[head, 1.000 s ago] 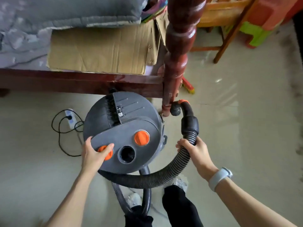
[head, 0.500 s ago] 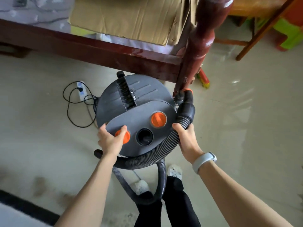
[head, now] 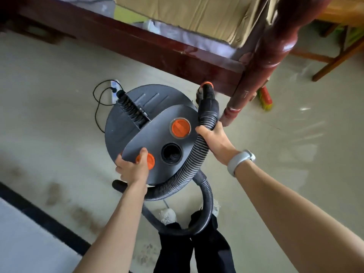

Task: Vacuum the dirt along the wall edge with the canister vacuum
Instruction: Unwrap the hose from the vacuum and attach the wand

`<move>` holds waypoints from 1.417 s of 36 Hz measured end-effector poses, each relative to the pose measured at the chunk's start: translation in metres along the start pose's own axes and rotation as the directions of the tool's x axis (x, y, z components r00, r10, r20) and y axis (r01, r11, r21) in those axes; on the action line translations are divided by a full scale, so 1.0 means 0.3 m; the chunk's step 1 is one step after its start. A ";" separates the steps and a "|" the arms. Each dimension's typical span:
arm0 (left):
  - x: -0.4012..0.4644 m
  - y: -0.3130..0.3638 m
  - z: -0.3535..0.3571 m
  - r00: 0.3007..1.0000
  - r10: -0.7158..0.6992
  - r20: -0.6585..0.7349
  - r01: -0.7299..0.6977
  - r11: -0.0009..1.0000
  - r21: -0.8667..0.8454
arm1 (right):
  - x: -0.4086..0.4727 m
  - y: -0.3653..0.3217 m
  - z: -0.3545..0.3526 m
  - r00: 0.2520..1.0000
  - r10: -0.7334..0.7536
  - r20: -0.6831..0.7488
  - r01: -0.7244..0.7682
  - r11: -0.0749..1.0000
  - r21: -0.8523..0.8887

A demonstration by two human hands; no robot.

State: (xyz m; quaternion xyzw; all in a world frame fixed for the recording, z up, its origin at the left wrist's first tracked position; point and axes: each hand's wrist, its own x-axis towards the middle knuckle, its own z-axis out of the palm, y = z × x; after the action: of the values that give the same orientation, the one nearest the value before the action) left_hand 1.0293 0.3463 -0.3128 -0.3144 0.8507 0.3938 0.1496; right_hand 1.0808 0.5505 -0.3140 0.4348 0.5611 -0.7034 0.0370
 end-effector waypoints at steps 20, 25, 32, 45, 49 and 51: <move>-0.111 -0.013 -0.108 0.918 0.380 0.112 -0.396 0.870 0.295 | -0.232 0.047 -0.139 0.998 0.009 0.067 0.004 0.984 -0.179; -0.156 0.017 -0.085 0.639 0.716 0.280 -0.758 0.526 0.386 | -0.277 0.011 -0.245 0.995 -0.034 0.095 0.056 0.970 -0.237; -0.172 0.178 0.046 0.615 0.710 0.343 -0.789 0.562 0.250 | -0.341 0.029 -0.225 0.989 -0.026 0.146 0.054 0.981 -0.187; -0.334 0.236 0.042 0.650 0.329 0.685 -0.025 0.910 -0.414 | -0.450 0.099 -0.109 0.907 -0.042 0.420 0.234 0.879 -0.416; -0.312 0.231 -0.030 0.695 0.396 0.600 -0.125 0.888 -0.442 | -0.433 0.043 -0.118 0.832 0.006 0.554 0.341 0.783 -0.520; -0.279 0.216 -0.090 0.690 0.430 0.582 -0.241 0.895 -0.376 | -0.403 0.013 -0.115 0.840 -0.002 0.543 0.338 0.785 -0.519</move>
State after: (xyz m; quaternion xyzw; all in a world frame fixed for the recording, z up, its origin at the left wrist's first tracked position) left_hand 1.0502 0.3926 -0.2160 -0.0124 0.7258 0.6107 0.3164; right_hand 1.1775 0.5248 -0.2378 0.1421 0.7603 -0.5807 0.2541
